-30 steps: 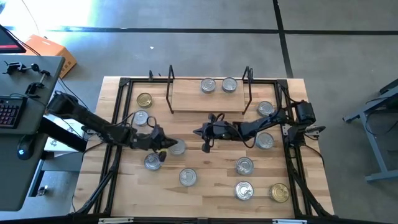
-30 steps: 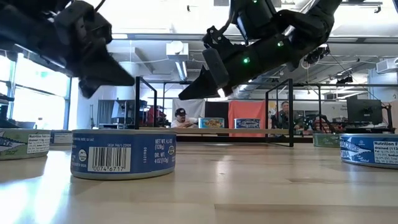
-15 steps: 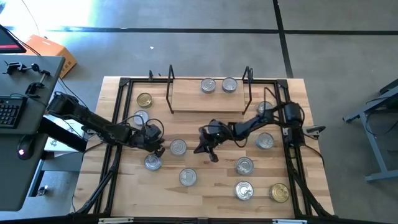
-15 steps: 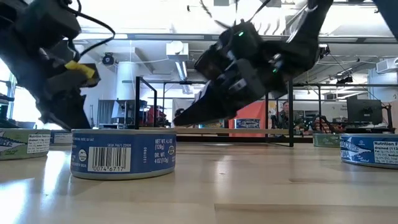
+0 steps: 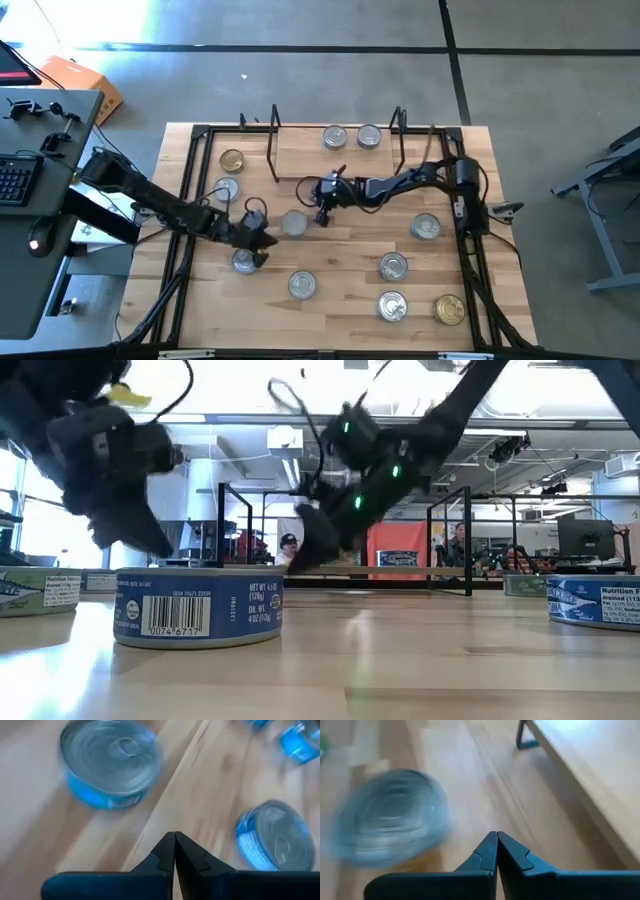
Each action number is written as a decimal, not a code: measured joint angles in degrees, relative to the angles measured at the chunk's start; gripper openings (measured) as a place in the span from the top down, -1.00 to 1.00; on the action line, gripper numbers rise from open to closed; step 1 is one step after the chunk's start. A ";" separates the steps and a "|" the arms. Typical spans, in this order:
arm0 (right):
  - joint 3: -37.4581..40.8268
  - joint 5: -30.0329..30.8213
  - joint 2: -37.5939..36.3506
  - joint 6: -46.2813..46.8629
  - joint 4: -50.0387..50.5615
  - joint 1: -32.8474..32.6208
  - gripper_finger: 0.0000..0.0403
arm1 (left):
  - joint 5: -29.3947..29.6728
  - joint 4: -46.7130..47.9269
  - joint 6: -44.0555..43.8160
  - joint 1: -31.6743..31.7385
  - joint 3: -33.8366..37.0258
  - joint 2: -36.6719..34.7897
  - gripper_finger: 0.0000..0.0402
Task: Stack canned seafood by type on shelf
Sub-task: Adjust the light blue tuna can
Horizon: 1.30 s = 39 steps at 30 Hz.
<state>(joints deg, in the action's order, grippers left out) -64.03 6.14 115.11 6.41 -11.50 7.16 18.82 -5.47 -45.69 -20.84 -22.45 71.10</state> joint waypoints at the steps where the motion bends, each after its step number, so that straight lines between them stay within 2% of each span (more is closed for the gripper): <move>1: -0.04 -0.38 -0.53 -0.30 0.89 -0.02 1.00 | 0.93 -1.48 1.61 -0.14 -0.67 -0.37 0.99; 6: 0.15 -4.63 -0.44 -2.68 2.91 -1.29 1.00 | 4.88 -2.75 10.51 -0.39 -0.40 1.17 0.99; 10: 0.15 -5.85 0.56 -0.49 4.44 -3.31 1.00 | 8.99 -7.77 16.81 0.36 -0.66 4.03 0.98; 13: 0.15 -7.26 0.84 0.07 3.62 -4.54 1.00 | 7.54 -10.85 18.66 1.89 -0.59 7.24 0.98; 16: 0.05 -14.40 0.74 -2.44 1.49 -6.23 1.00 | 4.86 -8.42 19.42 3.14 -0.53 9.60 0.98; 19: 0.09 -19.26 0.74 -6.58 0.44 -7.87 1.00 | 8.03 -4.43 19.91 4.12 -0.73 9.36 0.99; 23: 0.09 -19.42 0.72 -8.78 0.51 -9.27 1.00 | 13.93 3.25 23.38 5.36 -0.95 6.36 1.00; 27: 0.09 -18.43 0.76 -7.84 0.47 -9.62 1.00 | 13.90 15.80 22.26 5.24 -4.84 0.76 1.00; 29: 0.13 -17.94 0.85 -7.81 0.37 -9.61 1.00 | 13.92 17.52 22.03 4.97 -5.61 -0.90 1.00; 31: 0.13 -16.79 0.85 -7.90 -0.26 -9.46 1.00 | 13.94 14.60 24.20 4.87 -5.31 -1.51 1.00; 34: 0.13 -14.66 0.85 -7.40 -1.34 -9.36 1.00 | 11.78 3.98 31.92 4.88 -4.50 -0.17 0.93; 36: 0.13 -14.09 0.85 -6.77 -2.48 -9.32 1.00 | 9.14 0.40 37.24 4.95 -4.29 2.34 0.83; 39: 0.13 -13.61 0.85 -6.42 -4.01 -9.51 1.00 | 9.28 -1.15 40.55 5.75 -4.29 5.79 0.61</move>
<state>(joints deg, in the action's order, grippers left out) -63.90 -7.46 115.96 -0.01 -15.51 -2.35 28.11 -6.63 -5.14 -15.10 -26.74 76.88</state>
